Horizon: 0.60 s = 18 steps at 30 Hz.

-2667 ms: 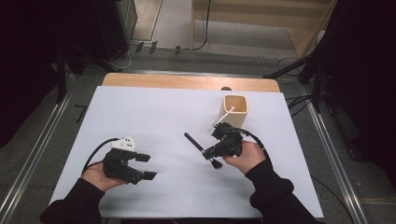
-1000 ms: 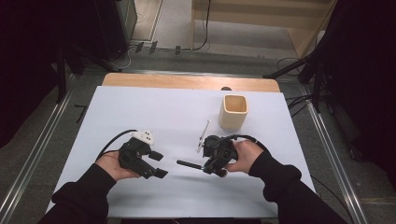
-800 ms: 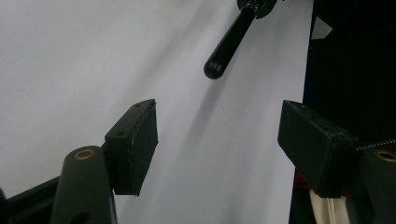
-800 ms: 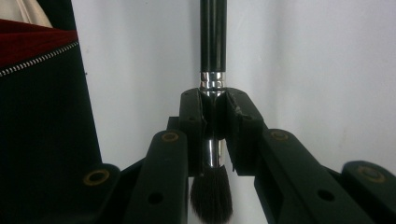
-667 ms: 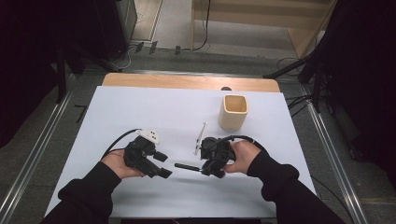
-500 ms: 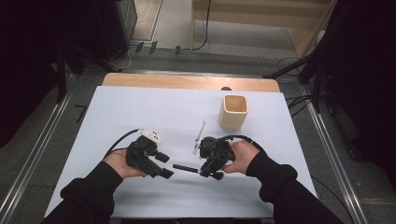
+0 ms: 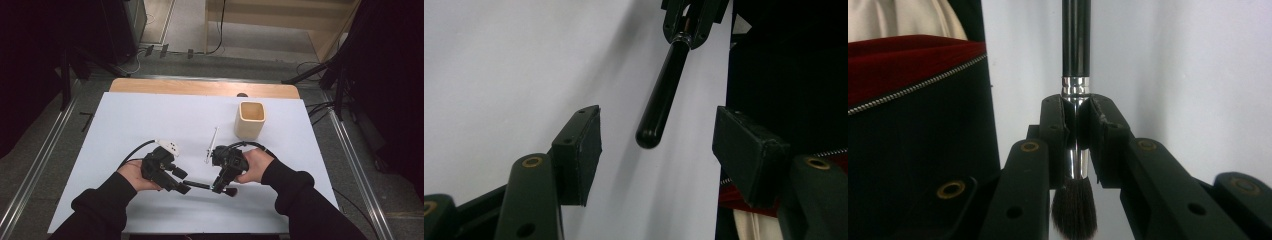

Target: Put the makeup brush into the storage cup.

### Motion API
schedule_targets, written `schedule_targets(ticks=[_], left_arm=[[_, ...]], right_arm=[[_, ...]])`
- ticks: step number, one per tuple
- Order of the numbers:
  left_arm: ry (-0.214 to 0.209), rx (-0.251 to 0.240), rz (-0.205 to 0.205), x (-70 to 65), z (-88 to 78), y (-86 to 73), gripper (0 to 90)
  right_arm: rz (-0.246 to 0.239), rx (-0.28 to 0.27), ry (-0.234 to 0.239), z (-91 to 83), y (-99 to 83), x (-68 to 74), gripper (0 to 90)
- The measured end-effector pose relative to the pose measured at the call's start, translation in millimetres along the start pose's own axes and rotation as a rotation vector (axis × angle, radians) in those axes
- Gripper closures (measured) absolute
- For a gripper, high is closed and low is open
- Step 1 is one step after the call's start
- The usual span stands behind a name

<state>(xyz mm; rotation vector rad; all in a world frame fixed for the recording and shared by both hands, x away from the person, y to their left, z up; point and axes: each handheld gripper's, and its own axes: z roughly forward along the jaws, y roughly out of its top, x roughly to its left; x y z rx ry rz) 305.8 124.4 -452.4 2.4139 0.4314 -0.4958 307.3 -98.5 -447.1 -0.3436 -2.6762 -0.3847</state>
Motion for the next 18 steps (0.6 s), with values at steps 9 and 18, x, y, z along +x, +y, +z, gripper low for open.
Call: schedule_targets(ticks=[9,18], left_arm=[[-0.063,0.018,-0.012,4.7,9.7,3.2,42.2],[-0.132,0.050,-0.004,6.2,20.3,5.1,49.3]], right_arm=[[-0.003,-0.015,0.080,3.2,1.1,-10.6,78.8],[-0.027,-0.004,0.133,6.3,2.6,-13.7,78.8]])
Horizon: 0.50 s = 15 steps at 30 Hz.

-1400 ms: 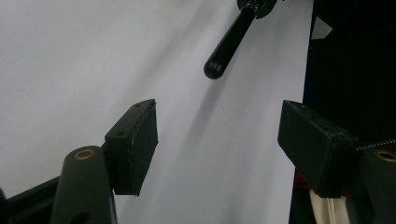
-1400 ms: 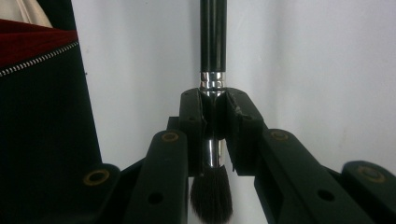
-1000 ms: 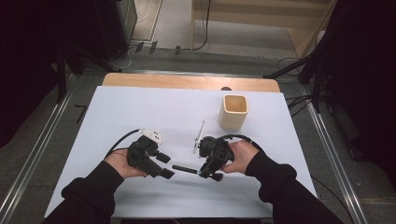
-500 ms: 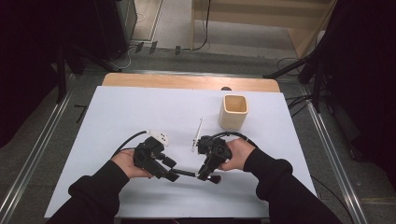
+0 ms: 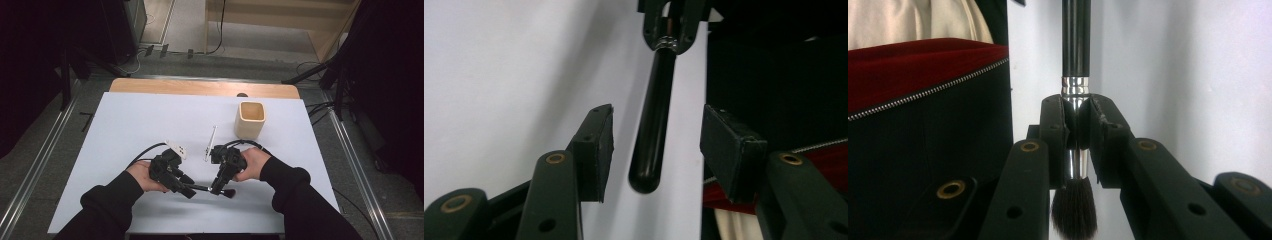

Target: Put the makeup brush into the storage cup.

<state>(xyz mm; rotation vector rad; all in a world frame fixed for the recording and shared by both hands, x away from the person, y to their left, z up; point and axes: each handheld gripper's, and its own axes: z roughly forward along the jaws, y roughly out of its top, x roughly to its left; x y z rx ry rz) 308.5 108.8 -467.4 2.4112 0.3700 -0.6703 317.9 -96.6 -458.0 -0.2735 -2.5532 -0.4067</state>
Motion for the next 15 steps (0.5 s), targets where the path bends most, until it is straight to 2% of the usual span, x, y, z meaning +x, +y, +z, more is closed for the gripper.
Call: schedule_targets(ticks=[9,15], left_arm=[[-0.034,0.023,-0.015,-1.8,8.3,2.2,60.3],[-0.049,0.037,0.002,-2.2,12.8,4.0,67.9]], right_arm=[[-0.024,0.002,0.019,2.4,2.3,1.1,78.8],[-0.042,-0.001,0.033,4.1,3.8,1.9,78.8]])
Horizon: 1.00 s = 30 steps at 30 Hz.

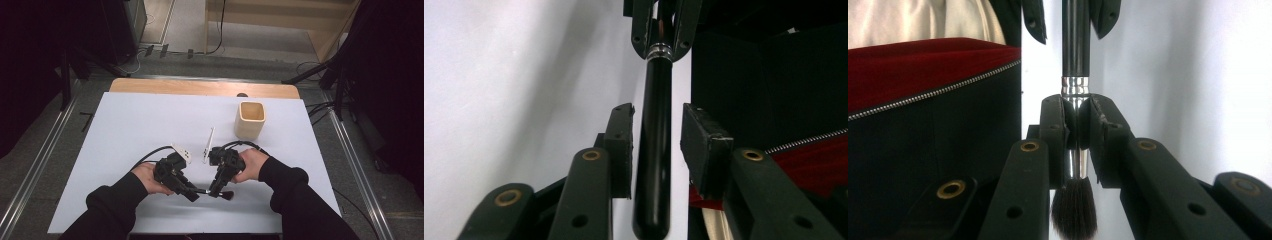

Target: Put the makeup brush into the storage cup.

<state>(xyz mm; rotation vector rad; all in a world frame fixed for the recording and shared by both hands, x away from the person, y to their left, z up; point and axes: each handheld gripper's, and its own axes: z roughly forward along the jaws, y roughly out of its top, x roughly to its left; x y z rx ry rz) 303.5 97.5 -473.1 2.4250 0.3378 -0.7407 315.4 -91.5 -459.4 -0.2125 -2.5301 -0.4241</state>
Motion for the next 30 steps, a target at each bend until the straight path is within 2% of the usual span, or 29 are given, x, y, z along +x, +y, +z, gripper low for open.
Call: schedule_targets(ticks=[12,13,16,21,22,23,24,26,27,28,29,30], left_arm=[[-0.019,0.026,0.018,-1.1,4.4,0.7,77.8],[-0.031,0.021,0.032,-1.9,4.5,0.2,78.5],[-0.061,0.043,0.019,0.0,5.1,-0.2,79.0],[-0.063,0.026,0.006,2.3,3.5,-1.3,79.3],[-0.059,0.020,-0.003,2.3,2.2,-1.3,79.3],[-0.063,0.019,-0.003,2.4,1.2,-1.6,79.3],[-0.036,-0.003,0.008,1.6,-0.2,-2.0,79.3],[-0.033,-0.017,0.005,2.1,-3.6,-3.0,79.3],[-0.029,-0.024,0.000,1.5,-4.4,-3.8,79.3],[-0.035,-0.021,-0.004,1.7,-4.9,-4.2,79.3],[-0.026,-0.027,0.003,1.4,-5.5,-5.0,79.3],[-0.032,-0.031,-0.009,1.8,-5.6,-5.6,79.3]], right_arm=[[-0.013,0.018,0.017,4.9,4.3,1.9,78.8],[-0.012,0.017,0.017,4.9,4.3,2.1,78.7],[-0.015,0.018,0.032,5.2,4.8,3.6,78.6],[-0.019,0.006,0.027,4.4,4.9,2.2,77.4],[-0.002,0.002,0.027,3.3,4.5,2.8,75.8],[0.000,0.002,0.021,2.2,4.2,2.5,70.4],[0.012,-0.010,0.017,1.1,3.9,2.5,64.9],[0.005,-0.020,0.025,-1.4,2.9,2.2,56.9],[-0.005,-0.042,0.009,-3.8,2.0,3.1,54.7],[0.000,-0.060,0.001,-6.8,0.9,3.6,50.6],[0.005,-0.073,-0.005,-9.4,0.0,3.7,49.2],[0.022,-0.093,-0.018,-14.0,-2.1,4.6,48.8]])
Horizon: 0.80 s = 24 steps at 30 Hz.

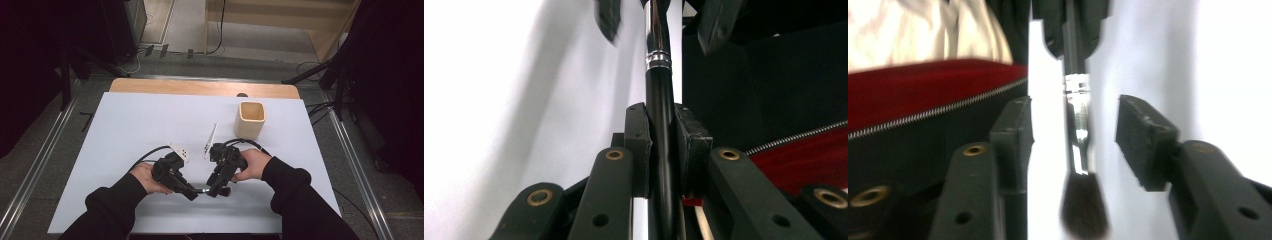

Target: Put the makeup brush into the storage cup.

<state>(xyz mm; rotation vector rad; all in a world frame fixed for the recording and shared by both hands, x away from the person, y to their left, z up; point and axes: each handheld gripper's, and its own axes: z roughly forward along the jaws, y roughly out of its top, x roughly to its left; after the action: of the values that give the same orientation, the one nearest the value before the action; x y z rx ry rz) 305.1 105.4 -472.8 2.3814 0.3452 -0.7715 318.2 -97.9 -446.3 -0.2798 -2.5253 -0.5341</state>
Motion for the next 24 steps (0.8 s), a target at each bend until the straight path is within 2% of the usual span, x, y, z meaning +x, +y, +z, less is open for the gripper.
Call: schedule_targets(ticks=[3,4,5,9,11,15,19,21,24], left_arm=[[0.012,-0.008,-0.011,0.7,-2.6,-2.3,79.3],[0.029,-0.017,-0.010,0.6,-3.8,-3.3,79.2],[0.021,-0.026,-0.026,1.1,-4.9,-4.6,79.2],[0.035,-0.046,-0.023,0.0,-10.4,-8.0,79.2],[0.042,-0.056,-0.037,-0.6,-12.5,-10.3,79.2],[0.044,-0.091,-0.074,0.4,-18.6,-16.3,79.2],[0.091,-0.127,-0.102,2.5,-24.1,-21.4,79.2],[0.098,-0.153,-0.117,3.7,-27.2,-23.2,79.2],[0.114,-0.196,-0.141,4.5,-30.4,-24.6,79.2]], right_arm=[[0.010,-0.064,-0.025,-10.7,-5.5,0.7,49.0],[0.023,-0.076,-0.038,-14.8,-7.8,2.1,49.0],[0.024,-0.101,-0.052,-18.1,-10.2,3.2,49.3],[0.049,-0.187,-0.119,-33.1,-21.0,9.3,46.2],[0.050,-0.248,-0.139,-38.3,-28.5,10.3,44.9],[0.087,-0.283,-0.191,-44.1,-40.7,11.7,43.5],[0.120,-0.329,-0.196,-47.7,-52.9,12.0,44.0],[0.141,-0.345,-0.220,-49.8,-58.5,13.9,43.8],[0.156,-0.396,-0.250,-50.2,-67.4,17.5,42.0]])
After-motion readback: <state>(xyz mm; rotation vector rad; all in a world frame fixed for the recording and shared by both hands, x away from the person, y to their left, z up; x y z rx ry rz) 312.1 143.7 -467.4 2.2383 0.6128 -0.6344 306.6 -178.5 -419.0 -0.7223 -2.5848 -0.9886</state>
